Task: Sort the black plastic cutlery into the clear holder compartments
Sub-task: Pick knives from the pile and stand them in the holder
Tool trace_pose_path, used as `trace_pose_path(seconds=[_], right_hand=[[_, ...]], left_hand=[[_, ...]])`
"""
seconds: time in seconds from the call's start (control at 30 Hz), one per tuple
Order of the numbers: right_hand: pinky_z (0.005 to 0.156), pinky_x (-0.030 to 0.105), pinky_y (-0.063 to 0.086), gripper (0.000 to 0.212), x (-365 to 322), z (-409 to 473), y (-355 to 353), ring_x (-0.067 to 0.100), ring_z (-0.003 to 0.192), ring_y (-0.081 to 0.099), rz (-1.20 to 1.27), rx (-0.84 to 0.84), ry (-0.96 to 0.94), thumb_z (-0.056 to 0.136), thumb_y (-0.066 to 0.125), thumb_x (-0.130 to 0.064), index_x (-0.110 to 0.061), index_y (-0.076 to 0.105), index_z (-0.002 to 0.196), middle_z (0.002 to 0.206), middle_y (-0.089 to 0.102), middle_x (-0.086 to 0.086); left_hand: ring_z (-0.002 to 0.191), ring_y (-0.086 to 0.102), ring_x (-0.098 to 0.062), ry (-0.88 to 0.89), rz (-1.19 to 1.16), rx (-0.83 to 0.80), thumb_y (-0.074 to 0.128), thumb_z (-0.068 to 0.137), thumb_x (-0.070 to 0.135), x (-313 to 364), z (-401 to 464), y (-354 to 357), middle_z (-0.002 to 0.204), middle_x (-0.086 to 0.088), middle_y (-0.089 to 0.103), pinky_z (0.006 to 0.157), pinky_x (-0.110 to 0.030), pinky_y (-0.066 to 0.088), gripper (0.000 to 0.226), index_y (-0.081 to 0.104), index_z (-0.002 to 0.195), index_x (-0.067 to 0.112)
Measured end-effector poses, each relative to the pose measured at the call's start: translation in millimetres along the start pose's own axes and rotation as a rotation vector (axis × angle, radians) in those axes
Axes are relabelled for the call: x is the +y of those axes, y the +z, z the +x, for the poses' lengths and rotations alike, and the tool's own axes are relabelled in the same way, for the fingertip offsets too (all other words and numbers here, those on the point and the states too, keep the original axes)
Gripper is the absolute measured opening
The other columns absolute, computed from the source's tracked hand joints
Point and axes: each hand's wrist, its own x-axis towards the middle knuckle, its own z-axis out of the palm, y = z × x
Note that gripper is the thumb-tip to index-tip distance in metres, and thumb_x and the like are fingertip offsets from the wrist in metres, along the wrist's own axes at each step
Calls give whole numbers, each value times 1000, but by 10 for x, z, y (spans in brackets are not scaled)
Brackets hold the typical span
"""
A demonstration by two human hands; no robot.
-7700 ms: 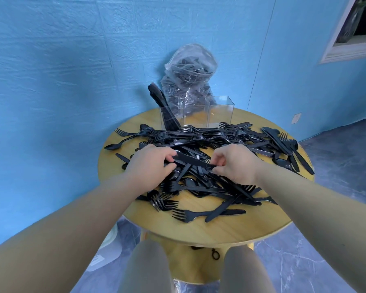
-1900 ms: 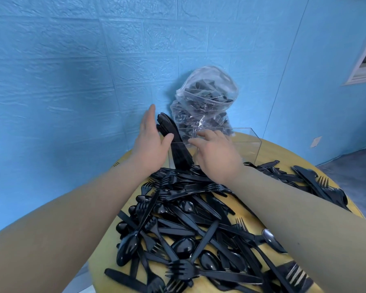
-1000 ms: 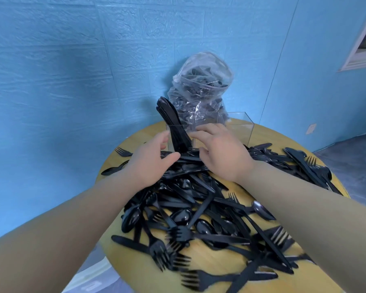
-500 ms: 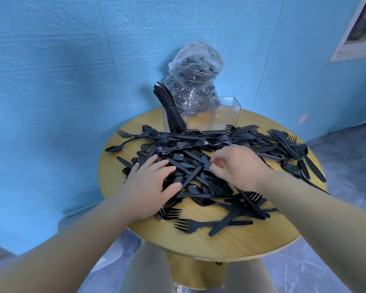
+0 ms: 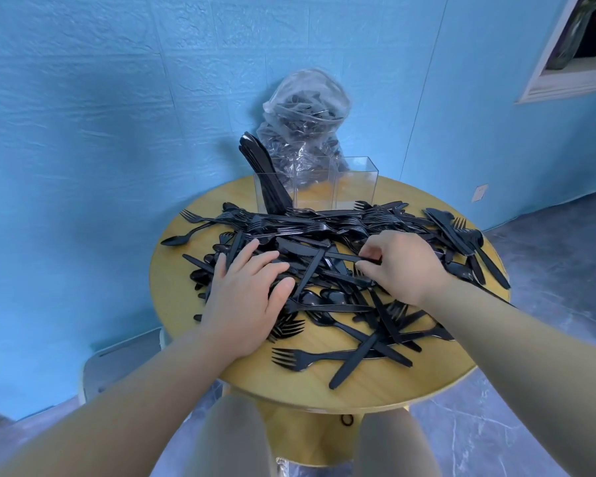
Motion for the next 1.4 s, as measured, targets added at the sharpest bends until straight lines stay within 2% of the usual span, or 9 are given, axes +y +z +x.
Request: trace_pose_path(seconds=[0.3, 0.37, 0.47, 0.6, 0.73, 0.9, 1.17, 1.3, 1.4], right_hand=[[65, 22, 44, 8, -55, -182, 15, 10, 71, 56, 212, -48, -66, 88, 63, -22, -22, 58, 82, 74, 61, -10], [70, 24, 46, 1, -67, -179, 19, 12, 77, 58, 197, -84, -62, 91, 59, -23, -23, 59, 91, 81, 63, -9], [81, 29, 49, 23, -81, -138, 24, 17, 93, 59, 93, -131, -10, 94, 50, -23, -21, 58, 115, 102, 66, -4], [67, 26, 43, 26, -113, -66, 59, 17, 81, 55, 24, -175, 67, 92, 48, -31, -21, 57, 115, 82, 59, -8], [72, 32, 52, 37, -144, -45, 56, 20, 83, 59, -66, -178, 92, 88, 53, -52, -19, 57, 105, 90, 63, -2], [72, 37, 56, 48, -130, 2, 35, 25, 82, 64, -73, -218, 159, 86, 56, -55, -11, 65, 100, 89, 69, 7], [66, 33, 52, 37, -81, 39, 57, 26, 76, 64, -24, -245, 244, 85, 56, -43, -7, 66, 88, 75, 65, 6], [63, 32, 54, 34, -47, 73, 58, 25, 64, 59, 13, -265, 278, 81, 57, -37, -5, 67, 82, 63, 55, 3], [63, 32, 54, 29, -24, 104, 66, 27, 68, 63, 75, -249, 303, 80, 59, -31, -4, 70, 86, 66, 60, 7]], left_hand=[[144, 13, -9, 26, 8, 39, 9, 89, 59, 30, -59, 72, 149, 11, 36, 117, -44, 4, 68, 42, 140, 29], [144, 12, -8, 5, 13, 21, 7, 88, 59, 32, -49, 71, 150, 12, 34, 117, -44, 4, 69, 40, 141, 31], [145, 9, -7, 18, 53, -55, -1, 83, 64, 48, -44, 74, 152, 15, 30, 117, -44, 0, 77, 38, 142, 35], [145, 8, -6, 30, 68, -99, -4, 80, 66, 50, -26, 75, 151, 17, 31, 117, -45, -2, 80, 37, 142, 37], [141, 18, -5, 35, -26, -90, 6, 83, 65, 39, -6, 28, 144, 17, 41, 118, -43, 10, 73, 46, 136, 34], [128, 37, -13, 34, -37, -75, 37, 97, 45, 61, 260, -165, 131, 13, 55, 105, -34, 31, 39, 58, 127, 30], [130, 28, -16, 202, 111, -212, 43, 95, 50, 285, 466, -39, 136, 16, 47, 104, -40, 30, 39, 51, 131, 41], [129, 28, -16, 201, 135, -188, 45, 95, 47, 271, 524, -15, 134, 16, 48, 103, -40, 30, 37, 53, 130, 40], [126, 33, -16, 213, 112, -115, 51, 93, 43, 294, 556, 4, 126, 15, 53, 102, -38, 31, 31, 59, 123, 38]])
